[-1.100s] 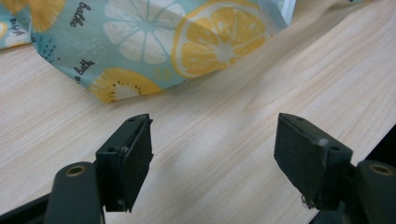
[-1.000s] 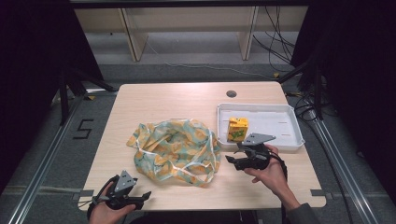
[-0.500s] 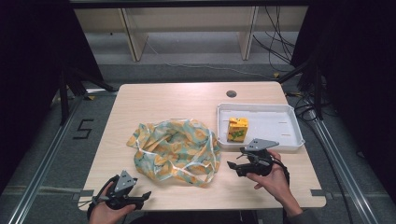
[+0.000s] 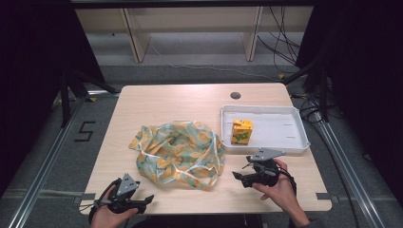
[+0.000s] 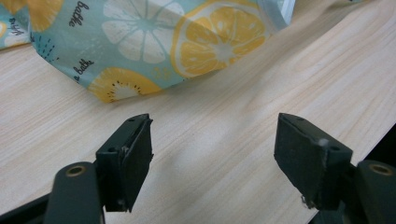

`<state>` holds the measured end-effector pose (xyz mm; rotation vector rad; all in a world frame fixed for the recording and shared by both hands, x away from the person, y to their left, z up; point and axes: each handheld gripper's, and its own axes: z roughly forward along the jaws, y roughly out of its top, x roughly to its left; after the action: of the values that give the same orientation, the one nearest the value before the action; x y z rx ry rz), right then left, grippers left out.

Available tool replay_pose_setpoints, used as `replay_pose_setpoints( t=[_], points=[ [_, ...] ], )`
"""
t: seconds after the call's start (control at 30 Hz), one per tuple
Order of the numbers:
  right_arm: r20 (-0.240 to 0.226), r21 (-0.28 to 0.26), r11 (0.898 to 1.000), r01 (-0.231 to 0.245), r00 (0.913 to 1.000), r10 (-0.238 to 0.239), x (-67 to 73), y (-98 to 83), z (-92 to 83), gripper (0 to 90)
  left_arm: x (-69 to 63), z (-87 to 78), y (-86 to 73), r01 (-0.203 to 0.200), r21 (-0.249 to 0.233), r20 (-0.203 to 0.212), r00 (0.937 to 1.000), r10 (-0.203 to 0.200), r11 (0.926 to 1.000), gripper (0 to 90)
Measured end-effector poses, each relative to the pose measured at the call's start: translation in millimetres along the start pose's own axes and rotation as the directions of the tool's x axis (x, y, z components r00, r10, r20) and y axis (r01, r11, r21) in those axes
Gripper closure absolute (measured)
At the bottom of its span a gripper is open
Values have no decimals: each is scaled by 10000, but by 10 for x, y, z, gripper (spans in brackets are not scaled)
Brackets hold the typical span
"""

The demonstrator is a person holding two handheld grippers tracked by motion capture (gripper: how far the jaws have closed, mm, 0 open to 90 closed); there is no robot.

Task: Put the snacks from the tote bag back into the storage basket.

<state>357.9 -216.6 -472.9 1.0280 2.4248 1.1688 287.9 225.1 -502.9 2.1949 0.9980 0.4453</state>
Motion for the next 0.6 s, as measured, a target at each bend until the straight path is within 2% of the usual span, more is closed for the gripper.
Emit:
replay_pose_setpoints(
  t=[0.03,0.07,0.13,0.17,0.27,0.33,0.4,0.43,0.47,0.5,0.53,0.6],
  points=[
    [-31,-35,9998,214,9998,-214,1,-21,-8,200,0,0,-1,-9,5,4,10000,9,10000,274],
    [-31,-35,9998,214,9998,-214,1,-21,-8,200,-2,1,-2,-6,-18,-5,10000,6,10000,274],
    [20,51,10000,0,10000,-1,26,-47,-29,196,-13,9,-5,171,-69,-22,9999,-171,9998,274],
    [-58,81,9999,69,10000,-68,25,-56,-37,192,-6,8,-1,51,-62,-52,10000,-51,10000,274],
    [-152,123,9999,82,9999,-80,47,-96,-45,181,-14,13,-6,169,-75,-30,9999,-169,9998,274],
    [-134,226,9997,103,9999,-100,54,-117,-60,173,1,2,-2,-44,38,-7,10000,44,10000,275],
    [-111,248,9997,62,9999,-59,67,-142,-74,171,1,7,-3,-21,11,-1,10000,21,10000,274],
    [-221,304,9995,46,9997,-40,72,-153,-75,170,-10,18,-5,151,-88,-65,9999,-151,9998,274],
    [-117,317,9995,-9,9999,13,79,-167,-80,170,-14,17,-5,167,-61,-86,9998,-168,9998,274],
    [-119,397,9992,92,9999,-87,75,-177,-84,169,-12,18,-4,147,-61,-89,9999,-147,9999,274],
    [-123,403,9992,56,9999,-51,82,-190,-87,170,1,4,-1,-78,113,-19,10000,78,9999,274],
    [-182,469,9989,-36,9998,45,88,-216,-93,170,-7,16,-4,72,-2,-35,10000,-72,10000,274]
  ],
)
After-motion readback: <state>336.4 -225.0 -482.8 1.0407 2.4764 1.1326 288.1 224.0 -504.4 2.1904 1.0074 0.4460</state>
